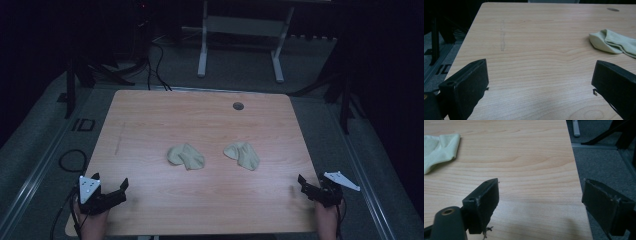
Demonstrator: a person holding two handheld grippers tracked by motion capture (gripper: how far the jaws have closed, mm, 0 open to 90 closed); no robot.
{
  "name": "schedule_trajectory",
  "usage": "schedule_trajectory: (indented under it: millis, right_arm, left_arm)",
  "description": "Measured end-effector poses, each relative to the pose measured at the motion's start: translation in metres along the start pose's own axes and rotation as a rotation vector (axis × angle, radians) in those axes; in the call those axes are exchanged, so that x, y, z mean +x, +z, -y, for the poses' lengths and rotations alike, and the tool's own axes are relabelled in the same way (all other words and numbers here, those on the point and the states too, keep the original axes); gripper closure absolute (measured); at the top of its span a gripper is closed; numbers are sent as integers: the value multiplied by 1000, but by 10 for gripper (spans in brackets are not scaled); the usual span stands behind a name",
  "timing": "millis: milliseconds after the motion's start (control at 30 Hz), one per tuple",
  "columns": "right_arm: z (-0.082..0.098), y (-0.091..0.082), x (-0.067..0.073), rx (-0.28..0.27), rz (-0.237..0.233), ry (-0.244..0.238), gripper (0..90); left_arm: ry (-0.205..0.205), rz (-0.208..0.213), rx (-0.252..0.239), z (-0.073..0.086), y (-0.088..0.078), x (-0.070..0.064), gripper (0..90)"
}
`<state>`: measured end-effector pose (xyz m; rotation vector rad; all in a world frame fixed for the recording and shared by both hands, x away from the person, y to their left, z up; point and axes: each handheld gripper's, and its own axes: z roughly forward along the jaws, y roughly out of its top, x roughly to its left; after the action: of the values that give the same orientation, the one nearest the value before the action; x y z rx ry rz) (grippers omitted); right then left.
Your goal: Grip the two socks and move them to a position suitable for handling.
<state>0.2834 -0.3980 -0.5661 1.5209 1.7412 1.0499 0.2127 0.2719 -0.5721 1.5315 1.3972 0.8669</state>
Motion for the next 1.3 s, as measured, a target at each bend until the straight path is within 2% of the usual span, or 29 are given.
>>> schedule_trajectory:
  millis: [67,100,300,500,533,567,600,633,700,767,800,833,933,967,1000,1200,1300]
  right_arm:
    - [0,0,-1,2,5,7,142]
    - [0,1,-2,14,-8,8,147]
    - [0,-2,3,27,-50,0,147]
    - [-4,-3,10,56,-51,-9,141]
    - [-7,-3,13,82,-79,9,151]
    - [-8,-3,15,98,-78,5,151]
    - [-9,-2,18,123,-78,-9,151]
    - [-9,-2,18,123,-78,-9,151]
    - [-12,5,27,185,-124,-37,151]
    - [-13,6,29,191,-134,-36,151]
    - [-17,9,33,212,-165,-38,151]
    - [-18,11,36,225,-170,-46,152]
    - [-20,12,38,235,-177,-55,157]
    - [-25,16,45,246,-207,-49,158]
    - [-27,18,47,249,-219,-50,158]
    - [-41,27,63,254,-250,-89,158]
    - [-48,32,71,256,-275,-87,157]
  left_arm:
    - [6,-1,3,0,0,-1,7]
    - [7,9,-1,0,-1,-1,8]
    - [-13,0,-12,0,0,-3,7]
    - [-10,1,-13,0,0,-3,8]
    - [-12,-6,-8,0,0,-2,8]
    - [-12,-6,-8,0,0,-2,8]
    - [-14,-2,-8,0,0,-2,7]
    - [-14,-2,-8,0,0,-2,7]
    - [-8,1,-6,0,0,-2,8]
    - [-9,0,-6,0,0,-2,8]
    - [-8,0,-6,0,0,-2,7]
    - [-10,-1,-6,0,0,-2,8]
    - [-11,3,-4,0,-1,-3,8]
    - [-8,4,-5,0,-1,-3,8]
    - [-8,5,-4,0,-1,-4,7]
    - [-10,7,1,0,-1,-4,8]
    - [-10,9,5,1,-1,-5,7]
